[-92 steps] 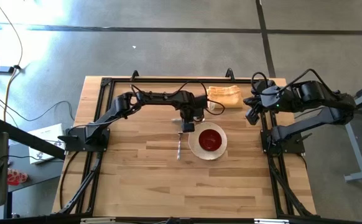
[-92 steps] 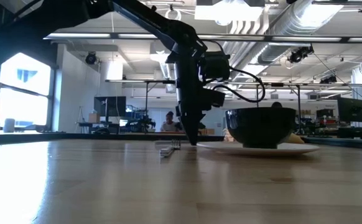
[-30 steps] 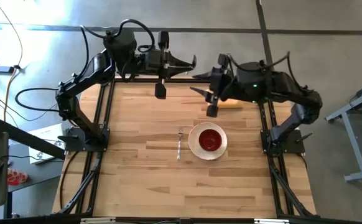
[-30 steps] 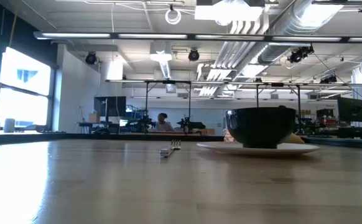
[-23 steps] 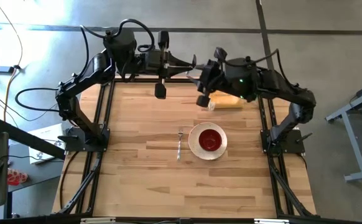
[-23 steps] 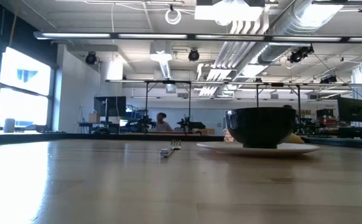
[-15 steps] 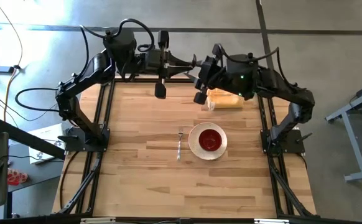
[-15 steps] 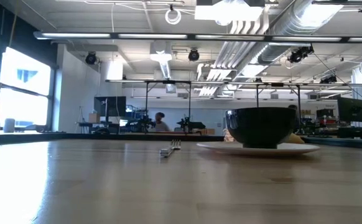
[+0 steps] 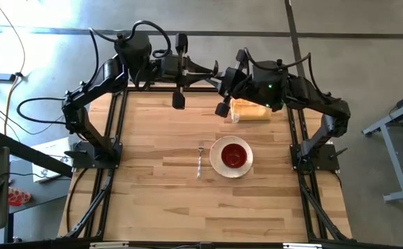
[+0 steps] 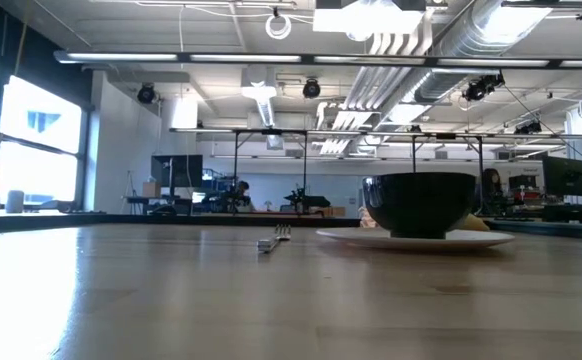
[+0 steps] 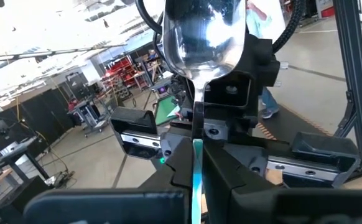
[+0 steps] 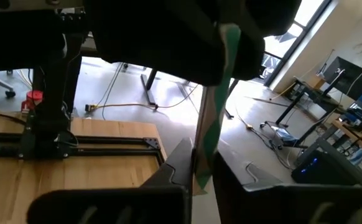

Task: Set table place
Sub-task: Put the spoon into the black bowl

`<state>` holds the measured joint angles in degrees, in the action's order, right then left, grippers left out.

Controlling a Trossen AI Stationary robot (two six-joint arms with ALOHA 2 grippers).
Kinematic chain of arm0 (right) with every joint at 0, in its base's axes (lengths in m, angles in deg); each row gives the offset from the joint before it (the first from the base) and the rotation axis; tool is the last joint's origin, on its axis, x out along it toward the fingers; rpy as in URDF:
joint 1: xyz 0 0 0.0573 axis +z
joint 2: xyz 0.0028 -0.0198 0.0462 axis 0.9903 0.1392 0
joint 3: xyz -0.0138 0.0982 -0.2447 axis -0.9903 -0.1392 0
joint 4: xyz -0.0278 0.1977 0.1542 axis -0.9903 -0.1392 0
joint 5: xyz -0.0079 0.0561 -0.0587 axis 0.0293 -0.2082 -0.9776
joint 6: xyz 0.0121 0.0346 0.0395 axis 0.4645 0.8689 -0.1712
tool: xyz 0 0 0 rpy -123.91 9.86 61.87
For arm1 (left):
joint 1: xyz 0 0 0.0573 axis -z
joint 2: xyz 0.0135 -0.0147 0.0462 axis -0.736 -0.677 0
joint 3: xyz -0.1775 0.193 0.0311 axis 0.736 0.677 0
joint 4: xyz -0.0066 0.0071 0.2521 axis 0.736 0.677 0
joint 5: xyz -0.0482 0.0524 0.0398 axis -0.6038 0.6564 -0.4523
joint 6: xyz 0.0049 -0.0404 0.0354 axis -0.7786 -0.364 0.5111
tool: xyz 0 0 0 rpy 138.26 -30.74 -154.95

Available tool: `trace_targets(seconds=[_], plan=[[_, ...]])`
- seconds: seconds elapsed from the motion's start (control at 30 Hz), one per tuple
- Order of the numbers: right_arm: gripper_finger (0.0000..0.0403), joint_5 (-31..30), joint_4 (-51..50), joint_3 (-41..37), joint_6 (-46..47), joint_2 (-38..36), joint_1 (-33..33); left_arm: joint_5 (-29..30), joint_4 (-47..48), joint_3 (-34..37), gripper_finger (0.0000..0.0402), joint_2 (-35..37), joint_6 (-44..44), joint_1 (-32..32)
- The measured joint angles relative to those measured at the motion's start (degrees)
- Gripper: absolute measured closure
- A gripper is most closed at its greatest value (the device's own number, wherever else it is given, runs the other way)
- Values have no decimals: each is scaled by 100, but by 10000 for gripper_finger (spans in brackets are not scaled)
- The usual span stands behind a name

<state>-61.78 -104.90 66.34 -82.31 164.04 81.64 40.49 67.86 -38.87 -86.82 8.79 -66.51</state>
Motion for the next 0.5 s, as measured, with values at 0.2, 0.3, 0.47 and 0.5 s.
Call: trace_targets(seconds=[0.2, 0.3, 0.47, 0.5], plan=[[396, -5, -17, 0, 79, 0, -2, -2, 7, 0, 392, 0, 0, 0], [398, -39, -32, 0, 90, 0, -2, 15, 9, 0, 384, 0, 0, 0], [400, -334, -193, 0, 81, 0, -2, 63, 12, 0, 344, 10, 41, 0], [400, -502, -300, 0, 86, -1, -2, 61, 18, 0, 333, 13, 85, 0]])
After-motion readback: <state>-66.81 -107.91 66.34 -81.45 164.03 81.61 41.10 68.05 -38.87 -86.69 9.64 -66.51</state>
